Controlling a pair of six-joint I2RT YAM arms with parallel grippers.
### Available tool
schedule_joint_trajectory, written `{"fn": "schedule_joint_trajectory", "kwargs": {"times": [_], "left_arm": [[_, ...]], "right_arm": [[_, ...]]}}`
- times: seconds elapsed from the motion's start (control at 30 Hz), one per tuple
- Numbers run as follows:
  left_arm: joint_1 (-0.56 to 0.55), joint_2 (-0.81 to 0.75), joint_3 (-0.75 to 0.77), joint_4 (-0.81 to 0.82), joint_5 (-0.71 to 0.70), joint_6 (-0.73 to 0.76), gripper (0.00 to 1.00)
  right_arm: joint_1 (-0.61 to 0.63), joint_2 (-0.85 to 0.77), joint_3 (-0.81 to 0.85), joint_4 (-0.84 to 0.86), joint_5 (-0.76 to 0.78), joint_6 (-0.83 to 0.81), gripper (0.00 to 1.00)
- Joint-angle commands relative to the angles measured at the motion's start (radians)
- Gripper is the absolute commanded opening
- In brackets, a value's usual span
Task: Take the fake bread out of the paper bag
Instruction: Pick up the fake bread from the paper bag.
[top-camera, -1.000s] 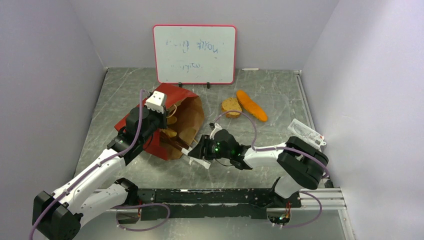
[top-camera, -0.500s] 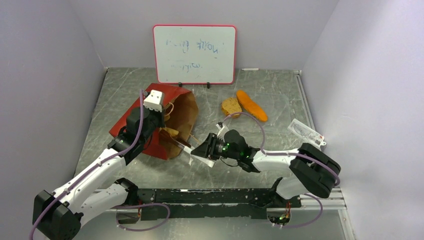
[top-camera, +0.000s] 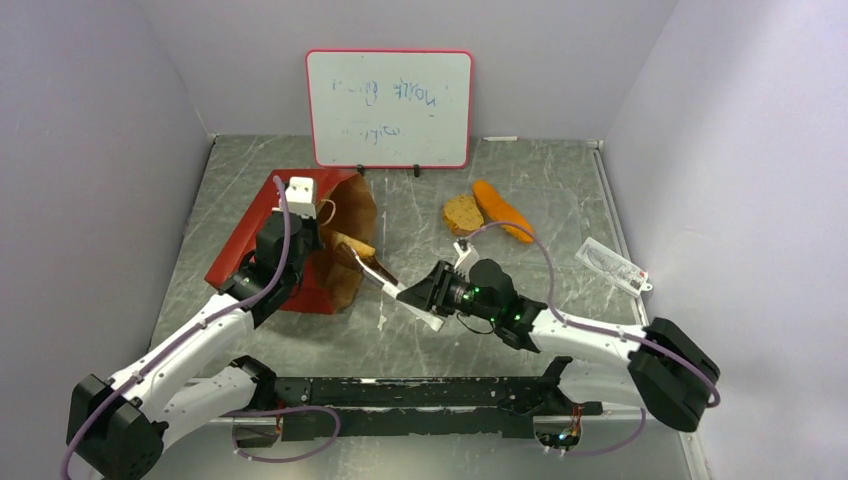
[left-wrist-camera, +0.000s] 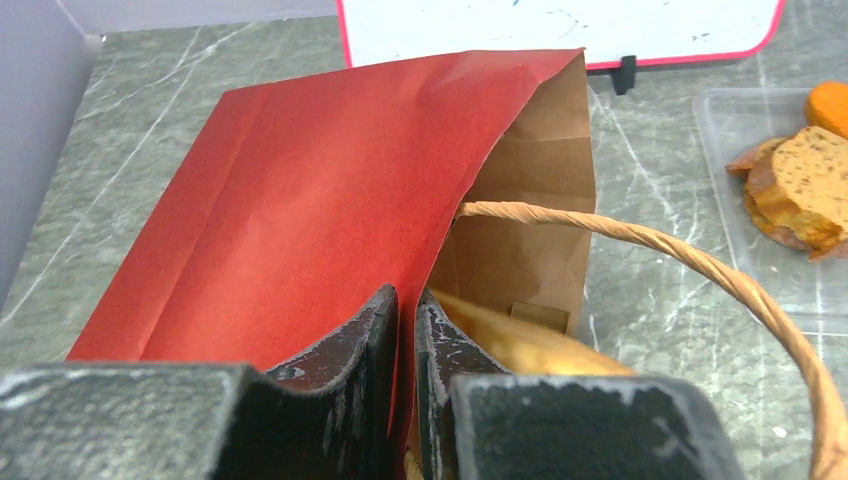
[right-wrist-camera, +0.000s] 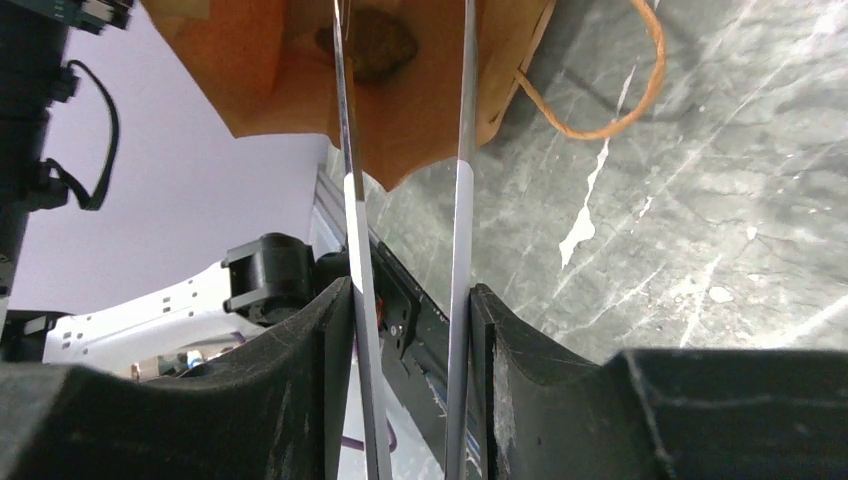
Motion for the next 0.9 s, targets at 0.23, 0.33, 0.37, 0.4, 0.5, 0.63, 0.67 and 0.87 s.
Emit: {"fn": "schedule_joint_trajectory", "kwargs": {"times": [0.23,0.33,0.37,0.4,0.5,0.63,0.67,0.87], "left_arm": [[0.028,0.027,0.054,0.024,-0.120,-0.054,0.07],[0.049,0.032,0.059,0.022,-0.112,-0.063,0.07],[0.057,0.030,0.059,0.021,-0.107,-0.069,0.07],[0.065,0.029,0.059,0.019,-0.103,-0.075,0.07],[0.088,0.021,0.052,0.018,-0.084,-0.088,0.07],[0.100,0.017,0.045,0.020,-0.067,-0.088,0.07],[0.101,0.016,0.043,0.022,-0.061,-0.086,0.07],[0.102,0.010,0.025,0.041,-0.026,-0.081,0.07]], "right_arm": [[-0.007,-0.316,0.072,-0.318,0.313,-0.143,0.00],[-0.006,-0.376,0.085,-0.379,0.398,-0.161,0.00],[-0.007,-0.394,0.088,-0.399,0.422,-0.167,0.00],[-0.008,-0.409,0.093,-0.418,0.446,-0.172,0.00],[-0.008,-0.449,0.111,-0.482,0.517,-0.186,0.00],[-0.008,-0.490,0.147,-0.584,0.643,-0.207,0.00],[-0.008,-0.498,0.152,-0.606,0.681,-0.207,0.00],[-0.008,-0.541,0.158,-0.739,0.929,-0.169,0.00]]}}
